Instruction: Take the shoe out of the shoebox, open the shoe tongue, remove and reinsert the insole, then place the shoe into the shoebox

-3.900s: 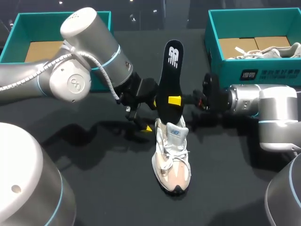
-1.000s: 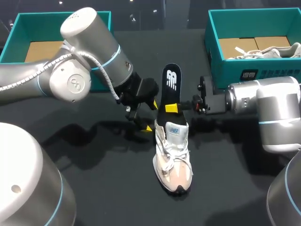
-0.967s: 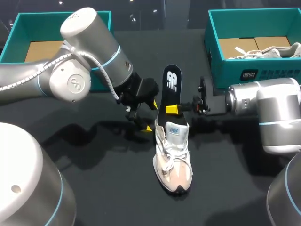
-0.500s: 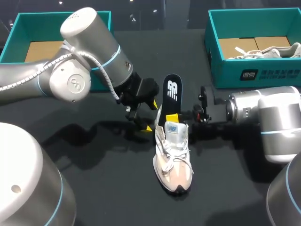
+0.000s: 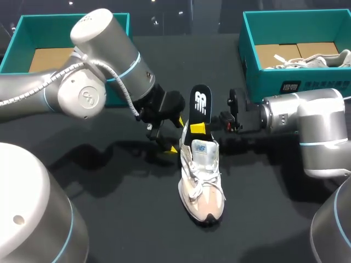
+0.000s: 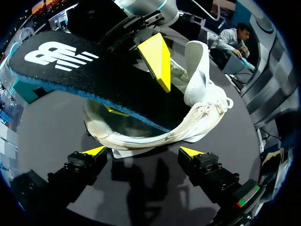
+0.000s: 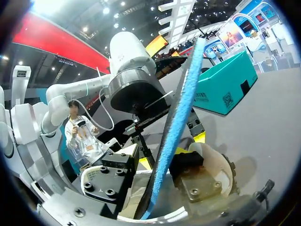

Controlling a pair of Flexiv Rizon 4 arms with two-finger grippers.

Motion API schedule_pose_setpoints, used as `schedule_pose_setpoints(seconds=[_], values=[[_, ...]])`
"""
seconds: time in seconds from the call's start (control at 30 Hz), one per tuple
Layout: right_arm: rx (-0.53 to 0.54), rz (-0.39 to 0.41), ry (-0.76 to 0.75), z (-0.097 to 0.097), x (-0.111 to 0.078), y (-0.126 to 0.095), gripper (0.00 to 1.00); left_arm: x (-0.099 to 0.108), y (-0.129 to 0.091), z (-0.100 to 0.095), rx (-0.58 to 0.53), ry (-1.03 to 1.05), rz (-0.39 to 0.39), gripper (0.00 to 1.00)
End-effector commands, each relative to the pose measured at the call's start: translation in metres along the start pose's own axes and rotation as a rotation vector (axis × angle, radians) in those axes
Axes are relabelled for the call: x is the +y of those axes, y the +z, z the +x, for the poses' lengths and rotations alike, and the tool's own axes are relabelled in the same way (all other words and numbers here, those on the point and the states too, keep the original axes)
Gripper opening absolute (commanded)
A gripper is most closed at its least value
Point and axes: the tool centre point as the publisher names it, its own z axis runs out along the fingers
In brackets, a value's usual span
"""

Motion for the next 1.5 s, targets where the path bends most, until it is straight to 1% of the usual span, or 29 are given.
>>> schedule_pose_setpoints(seconds=[0.03, 0.1, 0.13, 0.17, 0.23, 0.33, 0.47, 0.57, 0.67, 0.73, 0.8, 0.83, 0.87, 0.93, 1.1, 1.27, 1.33, 1.37, 1.4, 1.5], values=[[-0.004, 0.007, -0.009, -0.001, 0.008, -0.001, 0.20, 0.000, 0.001, 0.000, 0.000, 0.000, -0.003, 1.00], [-0.010, 0.008, -0.012, -0.002, 0.010, 0.000, 0.12, 0.000, 0.001, 0.000, 0.000, 0.000, -0.003, 1.00], [-0.013, 0.008, -0.012, -0.004, 0.011, 0.000, 0.04, 0.000, 0.001, 0.000, 0.000, 0.000, -0.003, 1.00], [-0.015, 0.009, -0.011, -0.005, 0.011, 0.001, 0.00, 0.000, 0.001, 0.000, 0.000, 0.000, -0.003, 1.00], [-0.024, 0.019, 0.003, -0.009, 0.006, 0.003, 0.00, 0.000, 0.001, 0.000, 0.000, 0.000, -0.003, 1.00], [-0.018, 0.021, 0.042, -0.012, -0.009, 0.003, 0.00, 0.000, 0.001, 0.000, 0.000, 0.000, -0.003, 1.00], [-0.008, 0.022, 0.100, -0.010, -0.030, 0.002, 0.00, 0.000, 0.001, 0.000, 0.000, 0.000, -0.003, 1.00], [-0.016, 0.017, 0.131, -0.005, -0.041, -0.002, 0.00, 0.000, 0.001, 0.000, 0.000, 0.000, -0.003, 1.00], [-0.016, 0.005, 0.147, 0.000, -0.046, -0.004, 0.00, 0.000, 0.001, 0.000, 0.000, 0.000, -0.003, 1.00], [-0.016, 0.006, 0.148, 0.001, -0.046, -0.004, 0.00, 0.000, 0.001, 0.000, 0.000, 0.000, -0.003, 1.00], [-0.017, 0.004, 0.127, 0.004, -0.039, -0.003, 0.18, 0.000, 0.001, 0.000, 0.000, 0.000, -0.003, 1.00], [-0.016, 0.003, 0.119, 0.004, -0.037, -0.003, 0.23, 0.000, 0.001, 0.000, 0.000, 0.000, -0.003, 1.00], [-0.014, 0.003, 0.105, 0.005, -0.033, -0.002, 0.33, 0.000, 0.001, 0.000, 0.000, 0.000, -0.003, 1.00], [-0.013, 0.008, 0.082, 0.007, -0.026, -0.002, 0.37, 0.000, 0.001, 0.000, 0.000, 0.000, -0.003, 1.00], [-0.020, 0.026, 0.041, 0.008, -0.011, -0.005, 0.36, 0.000, 0.001, 0.000, 0.000, 0.000, -0.003, 1.00], [-0.037, 0.031, 0.018, -0.002, 0.001, -0.010, 0.36, 0.000, 0.001, 0.000, 0.000, 0.000, -0.003, 1.00], [-0.044, 0.026, 0.016, -0.009, 0.004, -0.011, 0.28, 0.000, 0.001, 0.000, 0.000, 0.000, -0.003, 1.00], [-0.045, 0.025, 0.016, -0.010, 0.005, -0.011, 0.21, 0.000, 0.001, 0.000, 0.000, 0.000, -0.003, 1.00], [-0.045, 0.022, 0.017, -0.013, 0.005, -0.011, 0.00, 0.000, 0.001, 0.000, 0.000, 0.000, -0.003, 1.00], [-0.041, 0.026, 0.032, -0.017, 0.001, -0.007, 0.00, 0.000, 0.001, 0.000, 0.000, 0.000, -0.003, 1.00]])
